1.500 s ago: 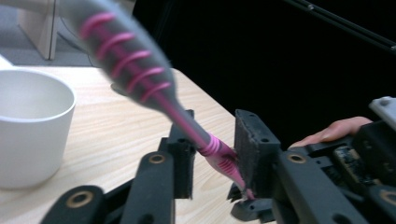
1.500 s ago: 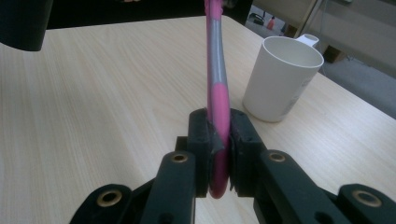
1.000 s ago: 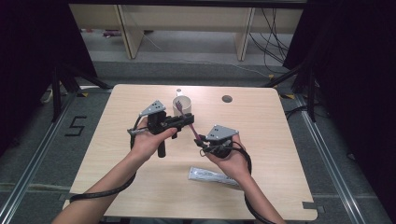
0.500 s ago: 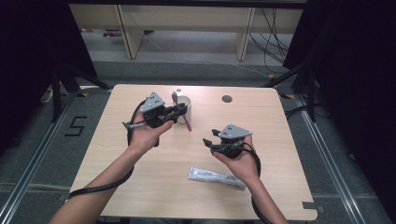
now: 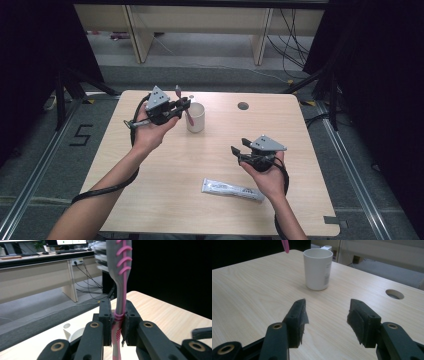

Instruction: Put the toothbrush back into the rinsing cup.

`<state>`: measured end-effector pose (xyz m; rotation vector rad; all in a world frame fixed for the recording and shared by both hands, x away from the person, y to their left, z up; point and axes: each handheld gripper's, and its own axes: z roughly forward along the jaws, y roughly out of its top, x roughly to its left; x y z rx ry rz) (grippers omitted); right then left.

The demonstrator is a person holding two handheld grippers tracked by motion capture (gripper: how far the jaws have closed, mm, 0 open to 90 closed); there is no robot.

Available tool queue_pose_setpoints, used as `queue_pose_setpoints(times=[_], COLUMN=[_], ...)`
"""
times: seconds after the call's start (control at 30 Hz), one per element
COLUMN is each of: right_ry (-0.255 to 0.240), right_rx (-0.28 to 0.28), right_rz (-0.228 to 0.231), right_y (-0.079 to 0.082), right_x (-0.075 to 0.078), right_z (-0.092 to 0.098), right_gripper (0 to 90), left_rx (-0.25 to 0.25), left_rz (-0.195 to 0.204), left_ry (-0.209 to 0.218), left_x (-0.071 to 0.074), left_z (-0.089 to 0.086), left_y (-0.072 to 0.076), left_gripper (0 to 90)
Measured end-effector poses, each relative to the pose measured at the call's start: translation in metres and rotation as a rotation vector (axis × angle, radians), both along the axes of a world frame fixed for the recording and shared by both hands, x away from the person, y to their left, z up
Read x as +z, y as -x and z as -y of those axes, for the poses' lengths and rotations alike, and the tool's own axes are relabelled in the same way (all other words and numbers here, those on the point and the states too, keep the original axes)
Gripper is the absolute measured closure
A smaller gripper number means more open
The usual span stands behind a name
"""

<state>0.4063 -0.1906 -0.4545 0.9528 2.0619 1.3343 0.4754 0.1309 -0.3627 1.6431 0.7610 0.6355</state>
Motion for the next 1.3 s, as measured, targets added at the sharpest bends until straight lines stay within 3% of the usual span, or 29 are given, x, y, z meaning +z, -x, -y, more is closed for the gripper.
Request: queue_pose_setpoints(times=[0.03, 0.1, 0.13, 0.2, 0.33, 0.37, 0.4, 0.5, 0.53, 0.57, 0.63, 0.7, 0.77, 0.83, 0.93, 0.97, 1.0, 1.03, 1.1, 1.3], right_ry=[-0.024, -0.018, -0.032, -0.012, -0.034, -0.024, -0.050, -0.027, -0.049, -0.044, -0.033, -0.060, -0.022, -0.036, -0.031, -0.043, -0.022, -0.047, -0.043, -0.040], right_rx=[-0.020, -0.012, -0.029, -0.031, -0.034, -0.050, -0.050, -0.062, -0.071, -0.070, -0.066, -0.055, -0.062, -0.068, -0.064, -0.070, -0.060, -0.053, -0.075, -0.063], right_rz=[0.002, 0.009, -0.018, 0.004, -0.008, 0.009, -0.012, -0.010, -0.044, -0.012, -0.006, -0.028, -0.001, -0.015, -0.030, -0.016, -0.025, -0.025, -0.039, -0.021], right_y=[0.001, 0.000, 0.001, 0.000, 0.000, 0.000, 0.001, 0.001, 0.003, 0.001, 0.001, 0.001, 0.001, 0.002, 0.002, 0.002, 0.002, 0.001, 0.003, 0.001], right_x=[-0.002, -0.003, -0.004, -0.006, -0.011, -0.012, -0.013, -0.015, -0.015, -0.016, -0.016, -0.018, -0.018, -0.019, -0.020, -0.022, -0.022, -0.024, -0.023, -0.025], right_z=[0.000, 0.003, 0.003, 0.006, 0.005, 0.007, 0.006, 0.009, 0.008, 0.009, 0.009, 0.007, 0.009, 0.008, 0.008, 0.007, 0.008, 0.006, 0.006, 0.006], right_gripper=[48.3, 48.2, 48.2, 48.1, 47.8, 47.7, 47.7, 47.4, 47.3, 47.4, 47.4, 47.2, 47.2, 47.2, 47.1, 47.1, 47.1, 47.1, 47.0, 46.9], left_rx=[0.008, 0.019, 0.024, 0.031, 0.043, 0.045, 0.048, 0.054, 0.053, 0.054, 0.058, 0.060, 0.063, 0.070, 0.073, 0.074, 0.077, 0.080, 0.087, 0.095], left_rz=[0.001, 0.005, 0.007, 0.011, 0.013, 0.014, 0.014, 0.019, 0.041, 0.044, 0.046, 0.048, 0.052, 0.034, 0.041, 0.044, 0.045, 0.048, 0.051, 0.064], left_ry=[0.002, -0.002, -0.003, -0.007, -0.014, -0.018, -0.015, -0.019, -0.031, -0.031, -0.038, -0.042, -0.048, -0.041, -0.048, -0.050, -0.050, -0.052, -0.054, -0.063], left_x=[0.001, 0.002, 0.003, 0.005, 0.007, 0.007, 0.007, 0.008, 0.009, 0.010, 0.011, 0.011, 0.011, 0.010, 0.009, 0.009, 0.009, 0.008, 0.008, 0.007], left_z=[-0.001, -0.002, -0.003, -0.004, -0.006, -0.007, -0.007, -0.008, -0.009, -0.009, -0.009, -0.008, -0.008, -0.007, -0.006, -0.006, -0.006, -0.006, -0.007, -0.007], left_y=[-0.002, -0.005, -0.007, -0.009, -0.015, -0.016, -0.017, -0.020, -0.022, -0.023, -0.025, -0.027, -0.029, -0.029, -0.033, -0.034, -0.035, -0.037, -0.041, -0.051], left_gripper=[79.9, 79.9, 79.9, 79.9, 79.9, 79.9, 79.9, 79.9, 80.0, 80.0, 79.9, 79.9, 79.9, 79.9, 79.9, 79.9, 80.0, 80.0, 79.9, 79.9])
